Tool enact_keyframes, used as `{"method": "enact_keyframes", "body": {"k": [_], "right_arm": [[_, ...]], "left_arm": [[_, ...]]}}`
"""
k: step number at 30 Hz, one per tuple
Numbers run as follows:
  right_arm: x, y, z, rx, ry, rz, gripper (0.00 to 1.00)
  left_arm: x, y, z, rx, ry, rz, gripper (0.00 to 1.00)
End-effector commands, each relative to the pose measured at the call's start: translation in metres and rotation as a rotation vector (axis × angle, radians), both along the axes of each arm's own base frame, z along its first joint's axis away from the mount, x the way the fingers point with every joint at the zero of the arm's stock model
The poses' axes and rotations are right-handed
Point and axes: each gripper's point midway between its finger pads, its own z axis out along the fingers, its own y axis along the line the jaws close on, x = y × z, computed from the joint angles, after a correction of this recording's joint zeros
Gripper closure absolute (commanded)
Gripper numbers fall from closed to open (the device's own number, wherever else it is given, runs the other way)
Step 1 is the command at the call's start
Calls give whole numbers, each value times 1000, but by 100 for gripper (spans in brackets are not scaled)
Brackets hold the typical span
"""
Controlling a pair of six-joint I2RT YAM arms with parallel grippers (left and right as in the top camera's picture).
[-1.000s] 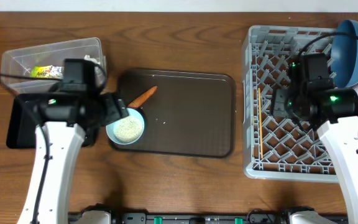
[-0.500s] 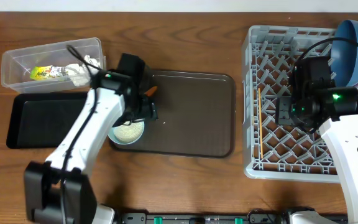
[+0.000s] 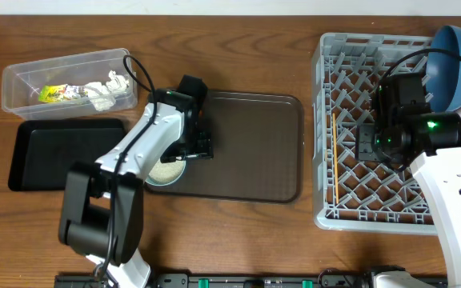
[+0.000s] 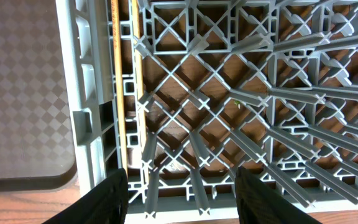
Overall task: Sort waste into correct bins and load items into the dishwasher rack
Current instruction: 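Reach the left gripper to the light-blue rice bowl and grip its rim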
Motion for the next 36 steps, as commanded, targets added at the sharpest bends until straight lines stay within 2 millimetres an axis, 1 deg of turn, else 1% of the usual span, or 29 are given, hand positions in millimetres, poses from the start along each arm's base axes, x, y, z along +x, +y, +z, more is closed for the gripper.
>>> {"method": "enact_keyframes", "body": {"k": [1, 4, 8, 12, 15, 18, 23, 26, 29, 31, 32, 36], "right_arm": [[-1, -7, -2, -19, 7, -7, 46], [-1, -7, -2, -19, 6, -7, 46], [-1, -7, -2, -19, 7, -7, 47], [-1, -7, -2, -19, 7, -7, 48], [-1, -7, -2, -19, 7, -7, 49], [-1, -7, -2, -19, 7, -7, 50], [-1, -7, -2, -19, 9, -7, 51], [-1, -7, -2, -19, 9, -7, 51], [-2, -7, -2, -19, 10, -7, 52], [-2, -7, -2, -19, 10, -6, 52], [-2, -7, -2, -19, 10, -7, 52], [-2, -7, -2, -19, 10, -7, 53]], "left_arm": [[1, 2, -11, 23, 22, -15, 24], [2, 2, -18, 25, 29, -15, 25], [5, 1, -24, 26, 31, -15, 33], [5, 1, -25, 27, 32, -15, 44], [4, 1, -26, 27, 32, -15, 58], [4, 1, -28, 26, 29, -15, 67], [2, 2, -31, 27, 33, -15, 70], [1, 2, -32, 28, 35, -15, 77], [0, 2, -34, 28, 34, -15, 81], [0, 3, -35, 28, 35, -15, 81], [0, 3, -35, 28, 35, -15, 86], [-1, 3, -36, 28, 35, -15, 94]]}}
